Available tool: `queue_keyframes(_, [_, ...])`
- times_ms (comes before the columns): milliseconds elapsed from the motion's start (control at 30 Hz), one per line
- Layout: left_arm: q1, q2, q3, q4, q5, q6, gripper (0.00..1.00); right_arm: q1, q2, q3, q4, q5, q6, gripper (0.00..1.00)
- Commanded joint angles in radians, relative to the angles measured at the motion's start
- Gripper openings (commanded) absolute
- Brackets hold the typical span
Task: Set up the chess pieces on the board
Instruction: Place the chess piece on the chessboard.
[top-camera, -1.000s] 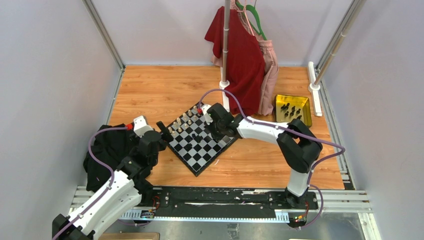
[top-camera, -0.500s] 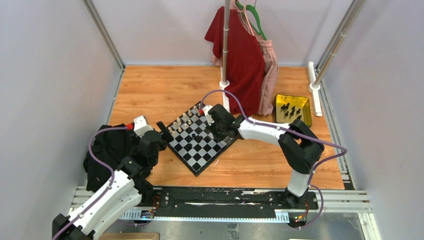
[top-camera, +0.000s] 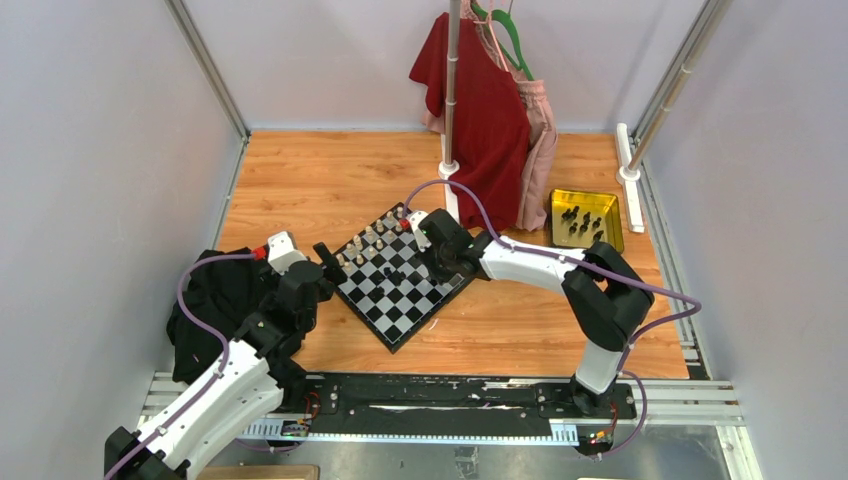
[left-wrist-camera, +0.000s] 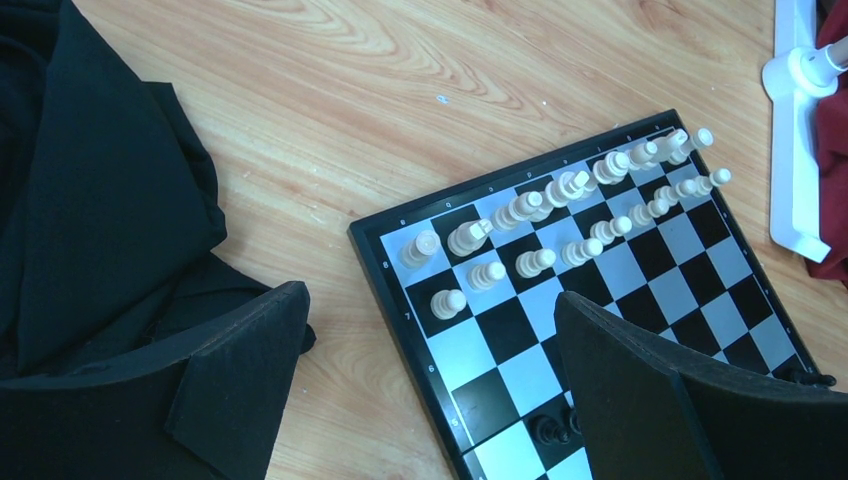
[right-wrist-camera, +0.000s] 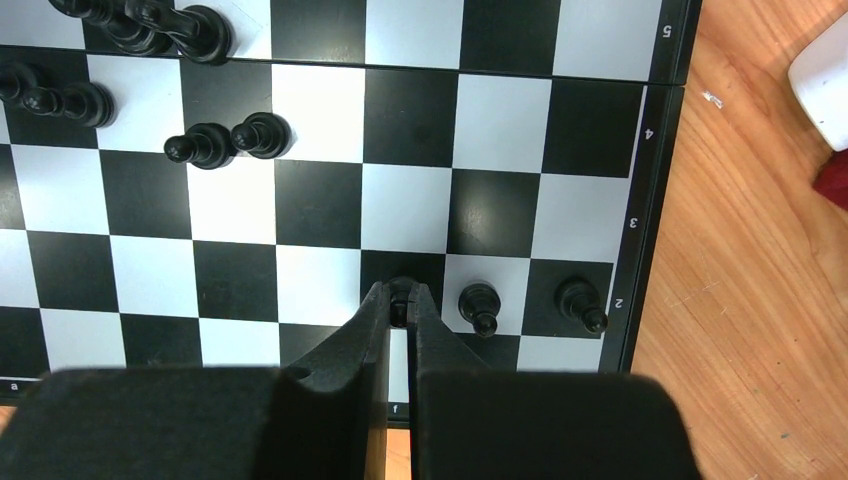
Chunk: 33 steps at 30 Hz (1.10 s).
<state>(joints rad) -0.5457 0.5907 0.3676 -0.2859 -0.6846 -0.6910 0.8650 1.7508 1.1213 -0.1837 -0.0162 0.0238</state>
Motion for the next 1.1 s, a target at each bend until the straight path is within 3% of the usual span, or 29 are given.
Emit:
queue_keyframes(0, [-0.007,0.0,0.002,0.016,-0.02,-0.011,1.0,0.014,-0.016,-0.011,-0.014,0.007,0.011,0.0])
queue_keyframes(367, [-0.007,0.003,-0.004,0.019,-0.019,-0.013,1.0,0.022,-0.002,-0.006,-0.014,-0.004,0.012,0.01])
queue_keyframes(700, [-0.007,0.002,-0.011,0.02,-0.018,-0.016,1.0,0.023,0.007,0.005,-0.02,0.001,0.009,0.15])
queue_keyframes(1067, [-0.007,0.002,-0.015,0.021,-0.018,-0.019,1.0,0.023,0.007,0.023,-0.033,-0.004,0.001,0.22])
